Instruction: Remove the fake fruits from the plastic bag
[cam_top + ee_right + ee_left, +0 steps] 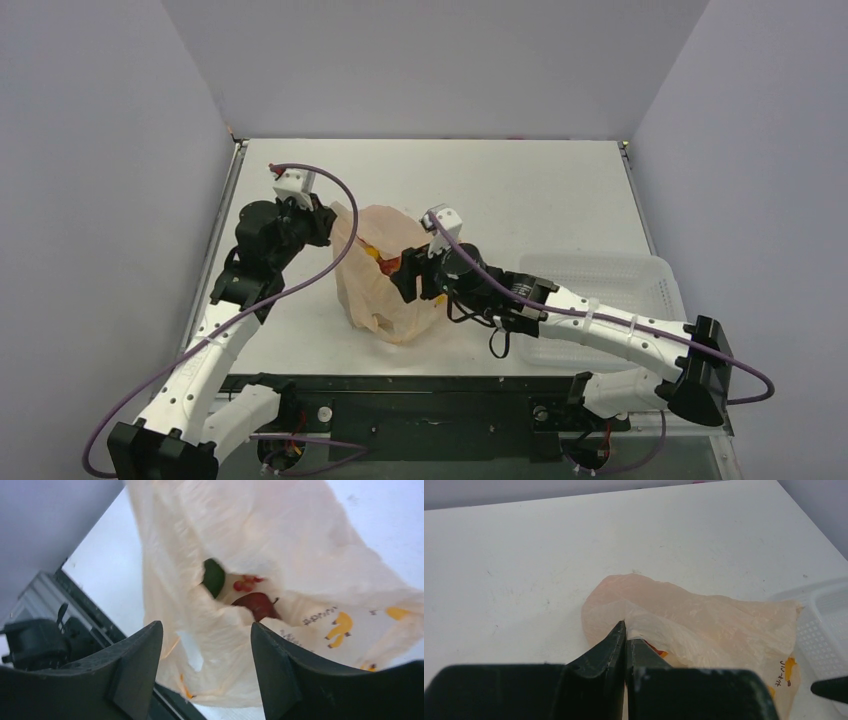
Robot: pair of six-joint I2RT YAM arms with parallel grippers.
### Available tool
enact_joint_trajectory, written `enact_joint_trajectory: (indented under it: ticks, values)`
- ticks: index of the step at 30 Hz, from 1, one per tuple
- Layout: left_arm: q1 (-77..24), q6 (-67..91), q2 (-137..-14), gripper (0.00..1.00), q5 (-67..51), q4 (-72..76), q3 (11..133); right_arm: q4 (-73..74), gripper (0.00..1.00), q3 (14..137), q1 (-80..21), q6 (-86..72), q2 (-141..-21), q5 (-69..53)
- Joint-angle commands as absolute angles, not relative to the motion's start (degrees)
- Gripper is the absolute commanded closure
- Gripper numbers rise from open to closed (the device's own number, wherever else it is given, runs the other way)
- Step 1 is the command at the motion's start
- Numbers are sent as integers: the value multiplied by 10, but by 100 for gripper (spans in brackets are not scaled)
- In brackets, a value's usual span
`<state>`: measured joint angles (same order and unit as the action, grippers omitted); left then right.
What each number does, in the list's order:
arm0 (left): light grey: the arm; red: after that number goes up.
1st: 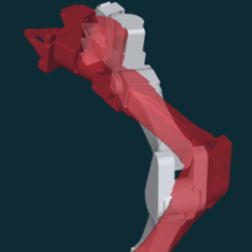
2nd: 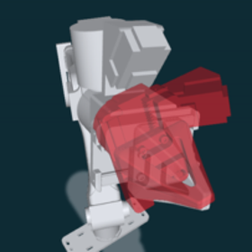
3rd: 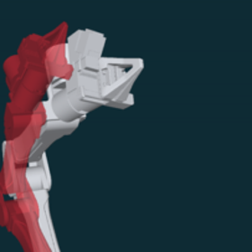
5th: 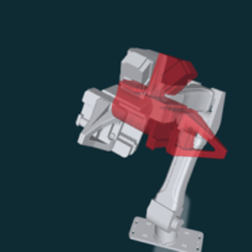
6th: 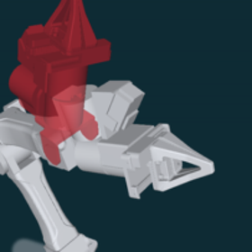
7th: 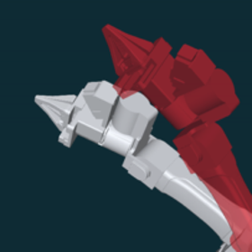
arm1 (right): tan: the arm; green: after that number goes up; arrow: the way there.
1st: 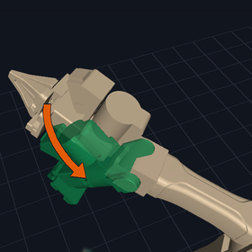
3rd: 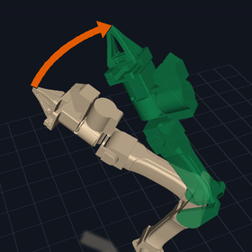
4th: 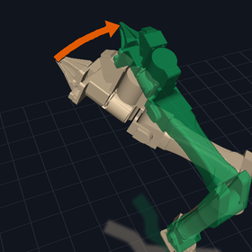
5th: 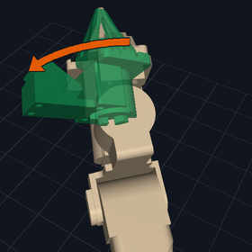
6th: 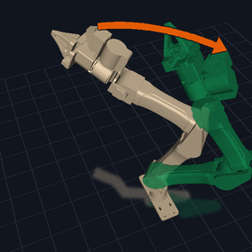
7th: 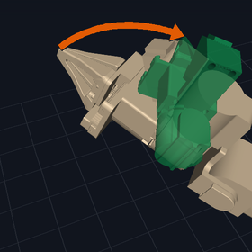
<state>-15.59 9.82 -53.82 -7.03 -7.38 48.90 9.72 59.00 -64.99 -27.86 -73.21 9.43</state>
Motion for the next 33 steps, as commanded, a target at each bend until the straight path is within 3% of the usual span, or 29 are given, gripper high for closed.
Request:
enact_joint_trajectory:
  ticks: [1,4,11,20,25,33]
  values:
    - [-162,88,-528,100,-96,-43,508,83,39,567,-588,-336,-712,105]
    - [-169,82,-525,100,-99,-42,506,53,39,557,-578,-343,-721,103]
    - [-181,72,-508,100,-101,-35,498,-27,50,526,-571,-399,-752,110]
    - [-181,71,-510,100,-109,-33,499,-112,49,456,-569,-433,-765,209]
    - [-181,72,-511,100,-113,-33,498,-261,46,411,-548,-461,-789,207]
    - [-182,72,-516,100,-120,-32,500,-308,44,443,-533,-437,-834,243]
